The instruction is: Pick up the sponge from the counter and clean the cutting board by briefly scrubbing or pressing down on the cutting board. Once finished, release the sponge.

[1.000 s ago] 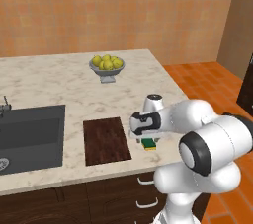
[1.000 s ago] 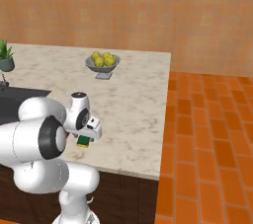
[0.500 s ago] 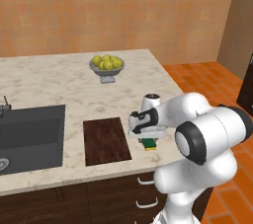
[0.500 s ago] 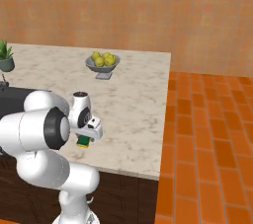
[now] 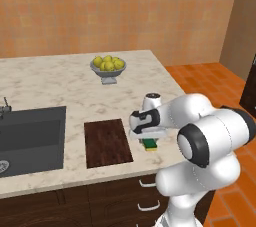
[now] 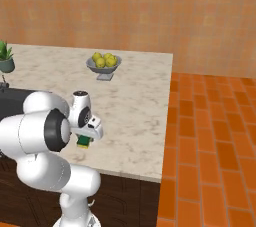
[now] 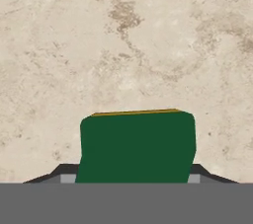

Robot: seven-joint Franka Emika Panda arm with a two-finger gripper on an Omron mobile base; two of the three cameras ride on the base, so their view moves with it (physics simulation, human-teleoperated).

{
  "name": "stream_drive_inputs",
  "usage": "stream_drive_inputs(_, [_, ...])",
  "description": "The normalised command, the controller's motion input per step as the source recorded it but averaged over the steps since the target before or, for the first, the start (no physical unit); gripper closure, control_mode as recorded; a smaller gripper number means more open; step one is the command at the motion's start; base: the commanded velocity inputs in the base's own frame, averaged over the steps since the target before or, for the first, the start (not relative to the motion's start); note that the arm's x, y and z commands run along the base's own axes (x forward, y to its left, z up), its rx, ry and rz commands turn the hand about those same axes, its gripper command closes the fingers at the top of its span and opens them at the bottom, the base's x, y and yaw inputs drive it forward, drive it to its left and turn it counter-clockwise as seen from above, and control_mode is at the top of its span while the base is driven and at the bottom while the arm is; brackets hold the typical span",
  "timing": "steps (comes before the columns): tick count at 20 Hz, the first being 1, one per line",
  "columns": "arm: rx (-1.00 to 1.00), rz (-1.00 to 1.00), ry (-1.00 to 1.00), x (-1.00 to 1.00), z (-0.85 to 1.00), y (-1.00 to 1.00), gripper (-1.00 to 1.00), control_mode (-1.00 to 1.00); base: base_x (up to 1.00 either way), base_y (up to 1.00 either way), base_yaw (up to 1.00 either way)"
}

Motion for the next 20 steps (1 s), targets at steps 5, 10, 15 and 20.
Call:
stream_drive_inputs(5, [-0.01,-0.08,0.0,-0.04,0.18,0.34,1.0,-1.0,0.0,0.0,0.0])
stream_drive_inputs(10, [0.0,-0.19,0.01,-0.01,0.29,0.52,1.0,-1.0,0.0,0.0,0.0])
stream_drive_inputs(15, [0.0,-0.2,0.03,0.0,0.11,0.77,1.0,-1.0,0.0,0.0,0.0])
stream_drive_inputs(20, [-0.05,-0.2,-0.01,0.0,0.0,0.79,1.0,-1.0,0.0,0.0,0.0])
